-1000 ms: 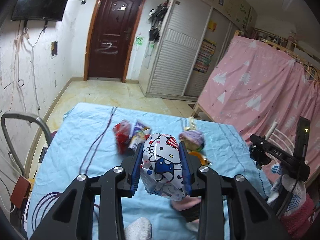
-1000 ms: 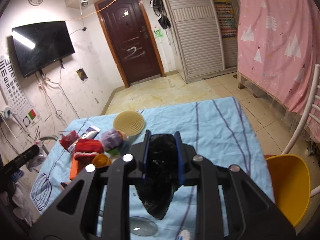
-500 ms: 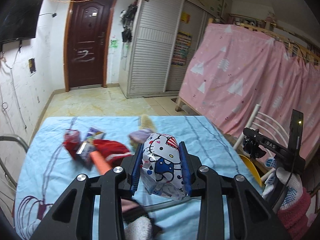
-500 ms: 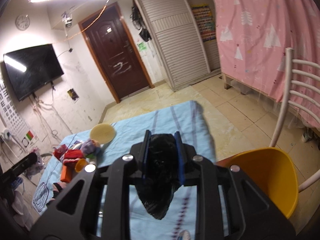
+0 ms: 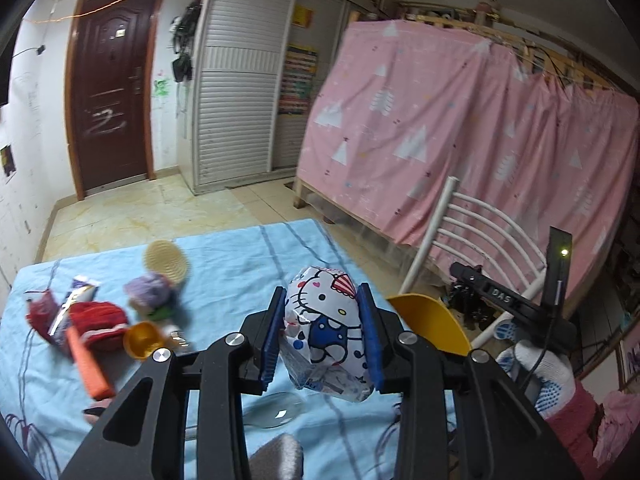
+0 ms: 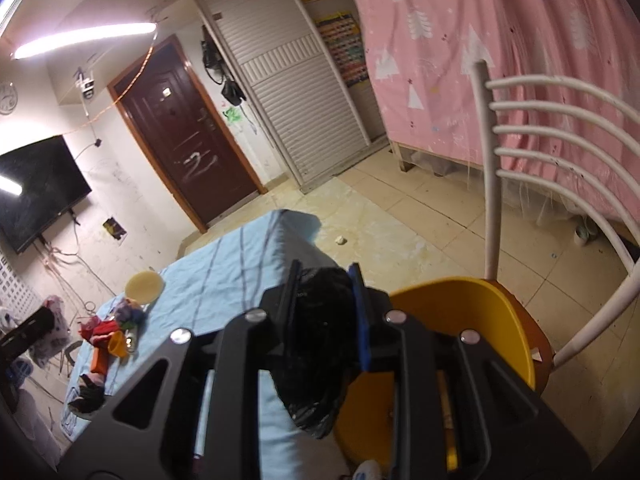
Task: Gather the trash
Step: 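Carry the black bag to the yellow bin and release it with the right gripper, then drop the Hello Kitty tissue pack into the yellow bin with the left gripper, then grasp the pink-black sock with the left gripper while the right grasps the spoon, then carry the spoon to the yellow bin and release it with the right gripper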
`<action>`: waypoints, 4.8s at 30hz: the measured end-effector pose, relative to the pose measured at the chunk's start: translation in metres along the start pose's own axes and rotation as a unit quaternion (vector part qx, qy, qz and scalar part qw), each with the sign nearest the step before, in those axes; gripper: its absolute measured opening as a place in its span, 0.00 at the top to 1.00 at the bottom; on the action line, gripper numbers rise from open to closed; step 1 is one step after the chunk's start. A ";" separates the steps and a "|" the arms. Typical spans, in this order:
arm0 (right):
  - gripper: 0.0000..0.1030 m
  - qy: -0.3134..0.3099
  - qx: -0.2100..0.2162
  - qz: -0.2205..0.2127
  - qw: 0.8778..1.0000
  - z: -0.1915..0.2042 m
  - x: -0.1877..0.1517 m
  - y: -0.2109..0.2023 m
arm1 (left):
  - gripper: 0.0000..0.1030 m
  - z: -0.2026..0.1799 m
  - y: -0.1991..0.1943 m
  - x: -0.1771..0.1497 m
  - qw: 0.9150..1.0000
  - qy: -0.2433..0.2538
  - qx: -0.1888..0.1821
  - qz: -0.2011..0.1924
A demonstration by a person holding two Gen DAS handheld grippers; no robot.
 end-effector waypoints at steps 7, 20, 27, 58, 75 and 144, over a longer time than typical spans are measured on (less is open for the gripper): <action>0.74 0.017 -0.009 -0.001 1.000 -0.024 -0.002 0.006 | 0.75 -0.035 0.026 0.001 1.000 0.018 -0.010 0.016; 0.26 0.100 -0.063 -0.032 0.993 -0.092 0.002 -0.009 | 0.75 -0.125 0.099 0.010 0.993 0.036 -0.097 0.054; 0.20 0.140 -0.072 -0.047 0.986 -0.119 0.010 -0.019 | 0.43 -0.162 0.144 -0.001 0.987 0.044 -0.123 0.088; 0.06 -0.003 0.047 -0.005 0.999 0.020 -0.020 -0.007 | 0.19 -0.032 0.018 -0.019 0.999 0.017 0.031 0.040; 0.06 -0.115 0.130 0.058 0.983 0.129 -0.083 -0.004 | 0.17 0.111 -0.055 -0.085 0.978 -0.087 0.180 0.062; 0.65 -0.335 0.132 0.163 0.919 0.222 -0.154 -0.010 | 0.73 0.135 -0.074 -0.120 0.989 -0.111 0.088 0.029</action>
Point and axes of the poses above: each gripper's, at about its wrist camera, not at the fingertips, and y roughly the way its jaws point, z to its left, x to its top, the point moved 9 cm from there along y, roughly the way its jaws point, and after that the axes turned 2 degrees about -x, right-handed, at the moved point
